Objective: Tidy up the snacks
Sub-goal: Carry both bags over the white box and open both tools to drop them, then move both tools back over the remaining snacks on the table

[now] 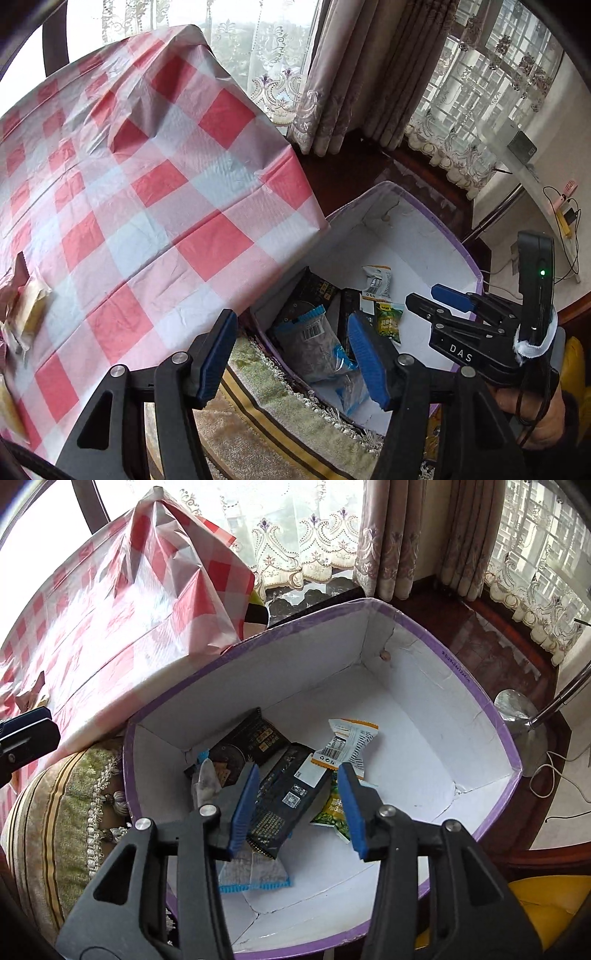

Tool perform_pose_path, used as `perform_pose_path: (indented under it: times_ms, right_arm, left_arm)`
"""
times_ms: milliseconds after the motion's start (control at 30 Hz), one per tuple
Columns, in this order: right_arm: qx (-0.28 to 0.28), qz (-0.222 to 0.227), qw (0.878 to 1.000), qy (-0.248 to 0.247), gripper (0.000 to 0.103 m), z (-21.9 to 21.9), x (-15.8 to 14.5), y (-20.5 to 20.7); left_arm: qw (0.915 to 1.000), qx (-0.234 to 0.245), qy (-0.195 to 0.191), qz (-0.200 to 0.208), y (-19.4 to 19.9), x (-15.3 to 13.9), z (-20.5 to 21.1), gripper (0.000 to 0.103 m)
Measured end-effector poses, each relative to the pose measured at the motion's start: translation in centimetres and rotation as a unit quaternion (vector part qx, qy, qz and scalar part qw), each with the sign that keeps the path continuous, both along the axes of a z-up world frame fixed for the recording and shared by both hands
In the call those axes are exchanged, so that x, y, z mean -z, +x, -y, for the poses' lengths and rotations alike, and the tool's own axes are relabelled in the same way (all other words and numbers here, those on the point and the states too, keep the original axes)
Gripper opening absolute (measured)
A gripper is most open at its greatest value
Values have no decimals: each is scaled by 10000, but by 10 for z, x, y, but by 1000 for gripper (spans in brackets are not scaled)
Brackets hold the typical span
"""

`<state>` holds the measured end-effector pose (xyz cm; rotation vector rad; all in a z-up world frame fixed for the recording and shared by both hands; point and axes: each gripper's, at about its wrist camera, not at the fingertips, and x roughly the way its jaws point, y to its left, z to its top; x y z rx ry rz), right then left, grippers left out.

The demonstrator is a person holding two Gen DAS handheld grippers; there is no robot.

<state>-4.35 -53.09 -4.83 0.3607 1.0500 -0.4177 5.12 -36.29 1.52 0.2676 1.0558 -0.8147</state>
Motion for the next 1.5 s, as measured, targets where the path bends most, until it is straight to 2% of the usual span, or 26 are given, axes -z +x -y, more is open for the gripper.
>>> perform_pose_path:
  times_ms: [133,267,600,867,1133,1400,1500]
  right_arm:
    - [-195,89,9998,10,52,-16,-7,11]
    - [-460,151,9988,-2,55,-36,-15,22]
    - [-1126,228,9934,-64,60,-91,-29,51]
    - [-1754,277,9837,-290,66,-140,-43,71]
    - [-2140,279,9761,-243,69,-174,-44,93]
    - [-2484,210,9677,-379,79,-205,-43,116]
    - [-2578,192,9651,-416,82,-215,-41,124]
  left_arm:
    - [9990,-324,-200,214,5,-9,-21,63]
    - [9966,-650,-185,471,11,-16,-44,63]
    - [9869,-1571,-155,338,30,-15,-117,64]
    - [9734,-2267,-181,268,36,-15,-184,64]
    - [9521,-3046,-125,236,45,-8,-270,64]
    - [9348,-3551,-17,94,54,6,-337,64]
    - [9326,-3608,-27,56,58,10,-347,64]
